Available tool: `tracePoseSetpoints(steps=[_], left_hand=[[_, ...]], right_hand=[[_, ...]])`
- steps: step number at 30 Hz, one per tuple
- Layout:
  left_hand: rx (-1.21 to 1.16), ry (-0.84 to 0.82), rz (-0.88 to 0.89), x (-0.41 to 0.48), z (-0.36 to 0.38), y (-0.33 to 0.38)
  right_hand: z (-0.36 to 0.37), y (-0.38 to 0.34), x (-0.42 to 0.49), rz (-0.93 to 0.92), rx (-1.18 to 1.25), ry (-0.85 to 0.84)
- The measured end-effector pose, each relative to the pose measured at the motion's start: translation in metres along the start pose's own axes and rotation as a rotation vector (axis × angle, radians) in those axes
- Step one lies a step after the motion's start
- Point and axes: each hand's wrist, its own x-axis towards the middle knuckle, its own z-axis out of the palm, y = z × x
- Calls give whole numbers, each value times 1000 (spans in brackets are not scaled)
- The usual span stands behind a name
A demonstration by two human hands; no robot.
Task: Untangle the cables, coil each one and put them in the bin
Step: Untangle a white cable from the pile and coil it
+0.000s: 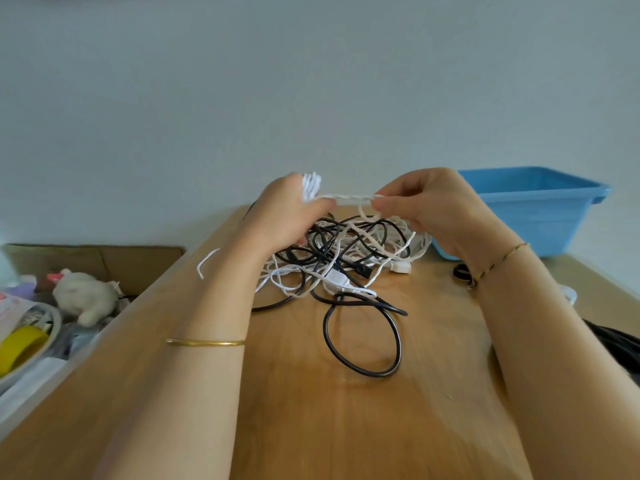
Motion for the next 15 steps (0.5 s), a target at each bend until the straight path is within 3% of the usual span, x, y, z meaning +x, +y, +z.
tracePoseSetpoints(steps=[3, 5, 10, 15], left_hand=[[14, 209, -103, 4, -14, -15], [-58, 178, -134, 3, -19, -21], [-687, -396, -171, -11, -26, -2], [-1433, -720, -226, -1, -19, -2]], right_hand=[[-9, 7, 2, 37, -7, 73], [-10, 12, 2, 42, -3, 156], [-5, 25, 2, 73, -83, 315], [11, 28, 1, 95, -194, 131]])
